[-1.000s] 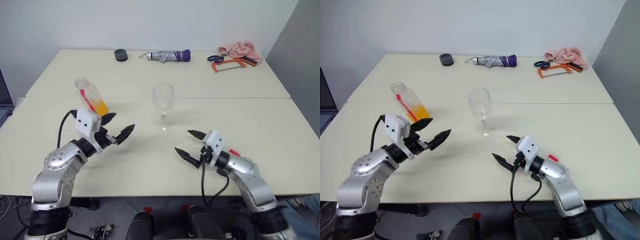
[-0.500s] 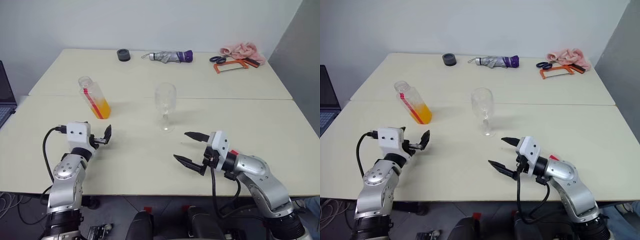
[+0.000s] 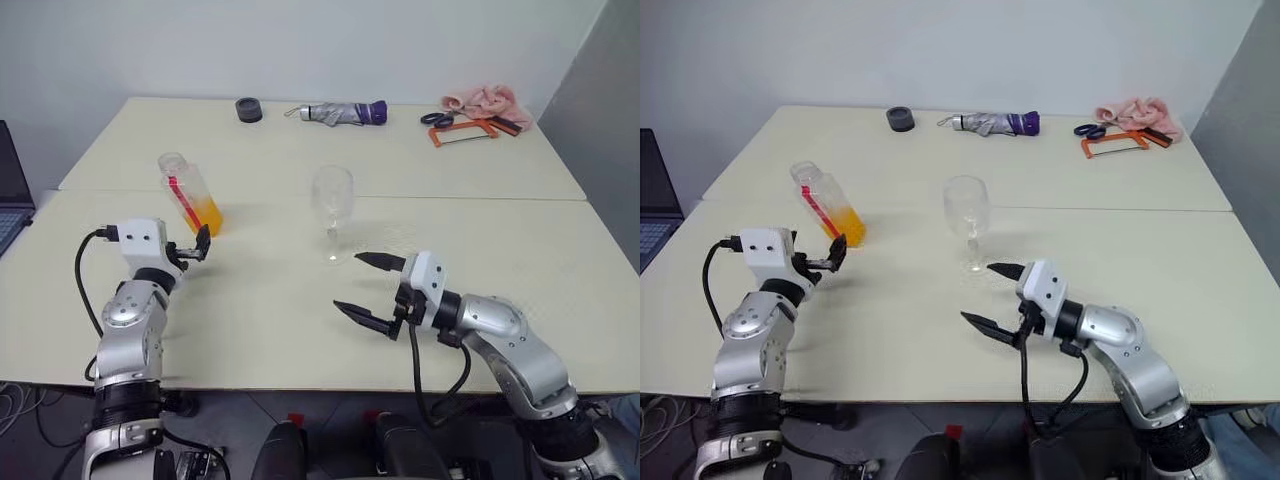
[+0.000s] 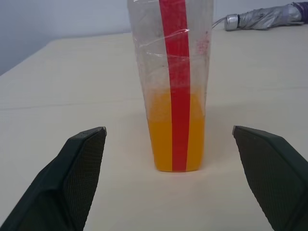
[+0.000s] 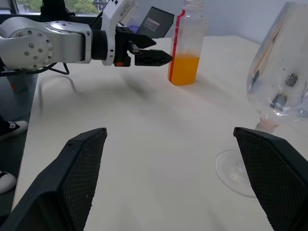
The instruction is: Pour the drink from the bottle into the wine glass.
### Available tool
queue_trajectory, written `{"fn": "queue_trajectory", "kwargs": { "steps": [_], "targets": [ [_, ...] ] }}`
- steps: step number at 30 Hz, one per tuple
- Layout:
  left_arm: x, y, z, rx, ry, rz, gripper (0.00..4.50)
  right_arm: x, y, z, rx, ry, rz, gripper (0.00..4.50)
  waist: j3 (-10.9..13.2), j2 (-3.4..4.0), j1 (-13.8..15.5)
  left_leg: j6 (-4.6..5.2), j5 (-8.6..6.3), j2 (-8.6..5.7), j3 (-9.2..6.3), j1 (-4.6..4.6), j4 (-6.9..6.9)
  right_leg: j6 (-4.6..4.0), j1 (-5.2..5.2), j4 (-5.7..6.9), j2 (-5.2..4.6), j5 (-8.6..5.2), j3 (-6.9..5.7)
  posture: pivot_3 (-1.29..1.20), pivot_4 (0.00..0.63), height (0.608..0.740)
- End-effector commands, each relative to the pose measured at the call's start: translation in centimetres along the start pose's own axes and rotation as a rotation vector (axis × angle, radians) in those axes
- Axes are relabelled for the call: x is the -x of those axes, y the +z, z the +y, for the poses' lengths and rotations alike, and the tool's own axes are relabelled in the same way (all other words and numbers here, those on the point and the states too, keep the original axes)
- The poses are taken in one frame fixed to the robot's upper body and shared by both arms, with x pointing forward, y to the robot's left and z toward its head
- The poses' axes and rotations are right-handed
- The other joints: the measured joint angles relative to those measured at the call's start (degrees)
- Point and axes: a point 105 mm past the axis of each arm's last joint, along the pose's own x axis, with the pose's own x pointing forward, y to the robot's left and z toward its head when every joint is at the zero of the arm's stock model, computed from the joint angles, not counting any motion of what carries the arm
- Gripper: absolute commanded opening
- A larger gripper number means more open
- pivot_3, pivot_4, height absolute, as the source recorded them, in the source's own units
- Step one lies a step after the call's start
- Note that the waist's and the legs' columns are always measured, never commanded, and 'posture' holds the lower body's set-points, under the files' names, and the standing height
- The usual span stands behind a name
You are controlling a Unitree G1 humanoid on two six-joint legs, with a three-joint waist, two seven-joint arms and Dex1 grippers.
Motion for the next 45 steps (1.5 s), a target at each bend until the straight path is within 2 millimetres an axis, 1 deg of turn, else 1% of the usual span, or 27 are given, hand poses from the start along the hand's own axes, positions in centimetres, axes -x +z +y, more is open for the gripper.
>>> {"fn": "queue_trajectory", "kwargs": {
  "steps": [1, 7, 17, 25, 32, 37, 40, 45],
  "targets": [
    [-0.6, 1.6, 1.1, -0.012, 0.022, -0.052, 4.5, 0.1, 1.2, 1.0, 0.027, 0.04, -0.033, 4.49, 0.0, 0.0, 0.07, 0.0, 0.0, 0.01, -0.01, -0.01, -0.01, 0.0, 0.0, 0.0, -0.01, 0.0, 0.0, 0.0, 0.15, 0.74],
    [-1.8, 2.0, 1.1, -0.017, 0.012, -0.061, 4.5, 0.2, 0.7, 1.7, 0.029, 0.063, -0.015, 4.49, 0.0, -0.01, 0.11, 0.0, 0.0, 0.0, -0.08, -0.06, 0.01, 0.0, 0.0, -0.01, -0.01, 0.0, -0.08, 0.0, 0.15, 0.74],
    [-3.3, 2.7, 0.7, -0.013, -0.012, -0.073, 4.5, 0.2, 0.0, 1.8, 0.038, 0.07, 0.001, 4.49, -0.01, -0.02, 0.1, -0.01, 0.0, -0.01, -0.08, -0.05, 0.02, 0.0, 0.0, 0.0, -0.01, 0.0, -0.1, 0.0, 0.15, 0.74],
    [-4.0, 2.9, 0.4, -0.021, -0.031, -0.078, 4.5, 0.2, -0.3, 1.9, 0.045, 0.071, 0.011, 4.49, -0.01, -0.02, 0.1, -0.01, 0.01, -0.02, -0.09, -0.06, 0.02, 0.0, 0.0, 0.0, 0.0, 0.0, -0.11, 0.0, 0.15, 0.74],
    [-4.9, 3.6, -0.2, -0.011, -0.041, -0.097, 4.5, 0.1, -0.3, 1.9, 0.059, 0.075, 0.017, 4.49, -0.01, -0.02, 0.1, -0.01, 0.01, -0.03, -0.1, -0.06, 0.03, 0.0, 0.0, 0.0, 0.0, 0.0, -0.13, 0.0, 0.15, 0.74],
    [-5.3, 4.0, 0.0, -0.004, -0.047, -0.101, 4.5, 0.0, -0.4, 1.9, 0.067, 0.078, 0.019, 4.49, -0.01, -0.02, 0.1, -0.01, 0.01, -0.04, -0.09, -0.06, 0.03, 0.0, 0.0, 0.01, 0.01, 0.0, -0.13, 0.0, 0.15, 0.74],
    [-5.5, 4.2, 0.0, 0.007, -0.049, -0.103, 3.89, -0.1, -0.4, 1.9, 0.071, 0.079, 0.019, 4.5, -0.01, -0.02, 0.09, -0.01, 0.01, -0.04, -0.1, -0.06, 0.03, 0.0, 0.0, 0.01, 0.01, 0.0, -0.14, 0.0, 0.15, 0.74],
    [-5.7, 4.4, -0.2, 0.042, -0.072, -0.107, 2.33, -0.1, -0.3, 1.9, 0.082, 0.077, 0.022, 4.5, -0.01, -0.02, 0.1, -0.01, 0.01, -0.04, -0.11, -0.07, 0.03, 0.0, 0.0, 0.01, 0.01, 0.0, -0.15, 0.0, 0.15, 0.74]
  ]
}}
